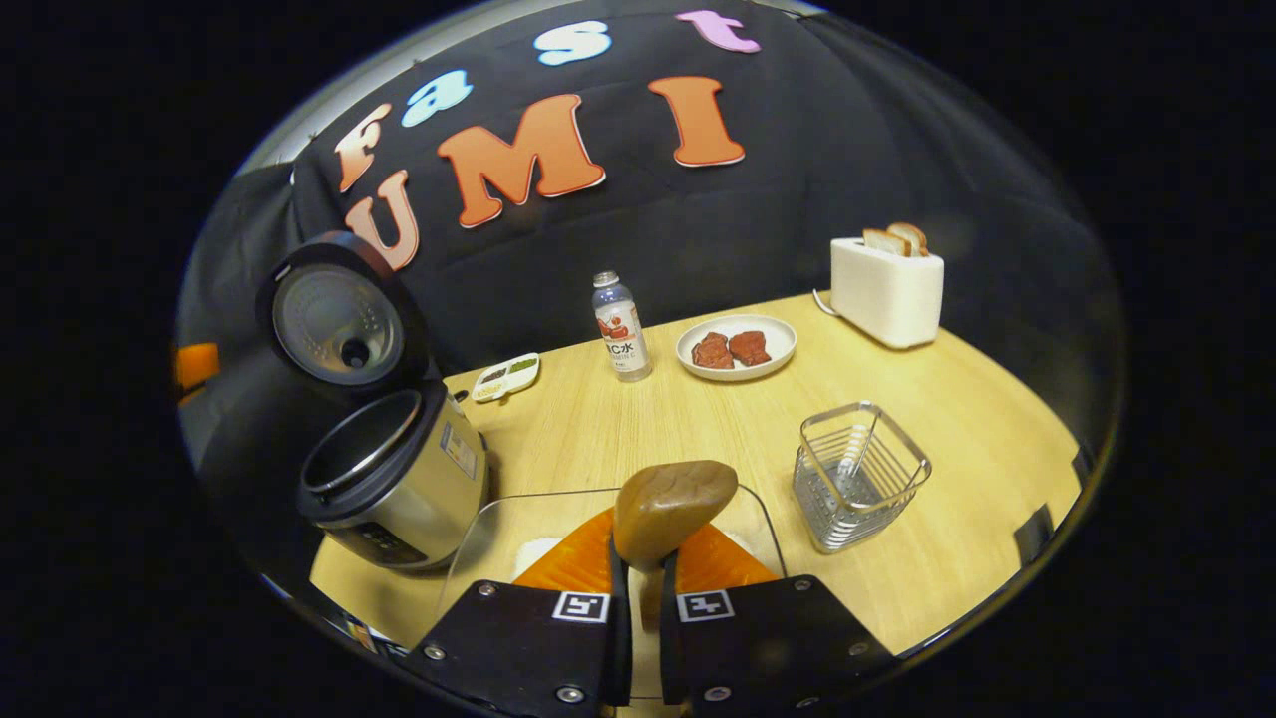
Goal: Close the left gripper, press the button to open the rice cooker; take a wooden spoon from the chopstick holder with the right hand, scoop a spoonful of rice and pour it into the rice cooker, then put the wooden spoon back into the chopstick holder.
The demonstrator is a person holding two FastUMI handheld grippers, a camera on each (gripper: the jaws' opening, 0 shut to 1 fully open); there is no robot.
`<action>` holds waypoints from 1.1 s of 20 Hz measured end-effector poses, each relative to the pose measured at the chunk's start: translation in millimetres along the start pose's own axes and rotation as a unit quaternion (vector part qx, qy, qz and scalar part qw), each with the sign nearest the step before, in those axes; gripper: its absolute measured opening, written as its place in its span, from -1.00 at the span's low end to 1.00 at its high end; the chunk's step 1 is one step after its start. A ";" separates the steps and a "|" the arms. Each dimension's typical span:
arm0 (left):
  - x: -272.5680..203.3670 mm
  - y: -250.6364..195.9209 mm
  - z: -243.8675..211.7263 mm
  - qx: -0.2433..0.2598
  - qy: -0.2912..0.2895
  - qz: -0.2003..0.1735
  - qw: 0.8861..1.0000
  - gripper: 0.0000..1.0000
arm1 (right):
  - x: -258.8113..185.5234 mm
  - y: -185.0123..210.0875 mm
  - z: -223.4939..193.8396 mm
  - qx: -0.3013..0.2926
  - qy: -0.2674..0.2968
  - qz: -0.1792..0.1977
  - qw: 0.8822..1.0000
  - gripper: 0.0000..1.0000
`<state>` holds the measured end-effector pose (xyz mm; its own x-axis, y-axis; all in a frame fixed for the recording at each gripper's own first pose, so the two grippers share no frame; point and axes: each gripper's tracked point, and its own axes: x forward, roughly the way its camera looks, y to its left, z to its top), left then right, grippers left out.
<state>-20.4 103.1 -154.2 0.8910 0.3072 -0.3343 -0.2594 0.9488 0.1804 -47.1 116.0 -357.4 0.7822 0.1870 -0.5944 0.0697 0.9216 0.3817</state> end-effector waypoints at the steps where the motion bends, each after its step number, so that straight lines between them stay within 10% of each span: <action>1: -0.5 0.9 -1.0 0.002 0.001 -0.001 1.000 1.00 | -0.2 1.3 -1.1 0.009 0.003 0.000 1.000 -0.79; 22: 4.8 21.3 -0.2 0.004 -0.002 -0.005 1.000 0.82 | 7.9 31.7 -10.1 0.234 0.083 0.075 0.966 -0.79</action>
<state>-21.7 124.8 -152.1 0.8950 0.2974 -0.3325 -0.2475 0.9512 0.1845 -45.0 150.1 -357.1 0.6975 0.3937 -0.5988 0.2668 0.6328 0.7269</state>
